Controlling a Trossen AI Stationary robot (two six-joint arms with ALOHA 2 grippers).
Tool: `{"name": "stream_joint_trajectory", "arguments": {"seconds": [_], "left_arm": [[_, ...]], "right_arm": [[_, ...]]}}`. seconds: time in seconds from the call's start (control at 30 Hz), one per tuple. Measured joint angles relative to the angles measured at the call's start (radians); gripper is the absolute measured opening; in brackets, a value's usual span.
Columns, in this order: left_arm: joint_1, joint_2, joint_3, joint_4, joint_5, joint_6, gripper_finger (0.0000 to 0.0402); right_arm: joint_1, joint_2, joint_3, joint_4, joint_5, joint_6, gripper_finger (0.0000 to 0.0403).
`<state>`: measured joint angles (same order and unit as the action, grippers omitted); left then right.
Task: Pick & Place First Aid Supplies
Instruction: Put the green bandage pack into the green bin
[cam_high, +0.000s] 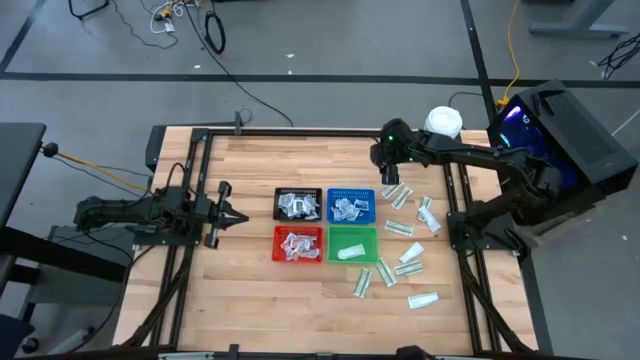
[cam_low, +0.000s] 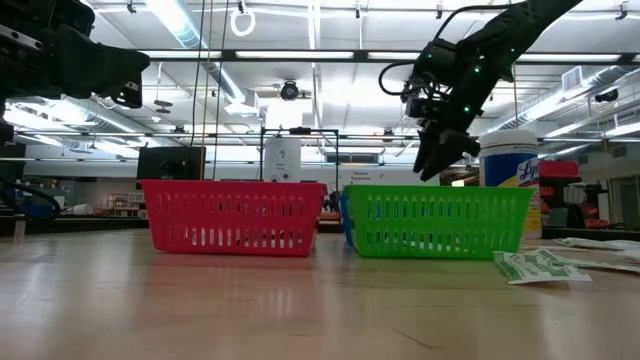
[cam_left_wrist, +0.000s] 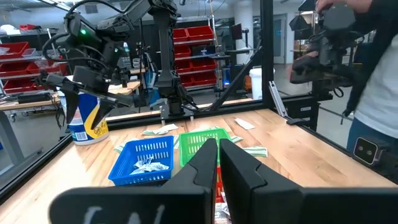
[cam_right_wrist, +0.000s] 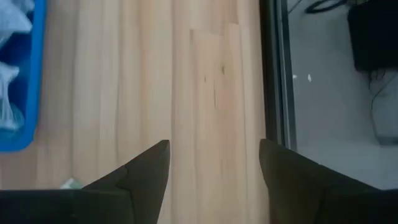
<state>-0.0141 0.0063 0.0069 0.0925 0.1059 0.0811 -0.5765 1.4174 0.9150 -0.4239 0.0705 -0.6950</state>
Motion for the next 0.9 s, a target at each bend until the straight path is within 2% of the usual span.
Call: {"name": "stream_joint_trajectory", "arguments": {"seconds": [0.17, 0.33, 0.5, 0.73, 0.9], "left_arm": [[0.000, 0.000, 0.000, 0.000, 0.000, 0.000, 0.0025], [0.000, 0.000, 0.000, 0.000, 0.000, 0.000, 0.0025], [0.000, 0.000, 0.000, 0.000, 0.000, 0.000, 0.0025], [0.000, 0.000, 0.000, 0.000, 0.000, 0.000, 0.0025], [0.000, 0.000, 0.000, 0.000, 0.000, 0.000, 0.0025]], "right_arm": [[-0.017, 0.000, 0.000, -0.032, 0.059, 0.108, 0.0252], [-0.036, 0.000, 0.000, -0.160, 0.080, 0.066, 0.0264], [-0.036, 0.000, 0.000, -0.263, 0.079, 0.003, 0.0303], [-0.036, 0.000, 0.000, -0.284, 0.039, -0.228, 0.0347], [-0.035, 0.016, 0.000, -0.299, -0.052, -0.264, 0.0351]]}}
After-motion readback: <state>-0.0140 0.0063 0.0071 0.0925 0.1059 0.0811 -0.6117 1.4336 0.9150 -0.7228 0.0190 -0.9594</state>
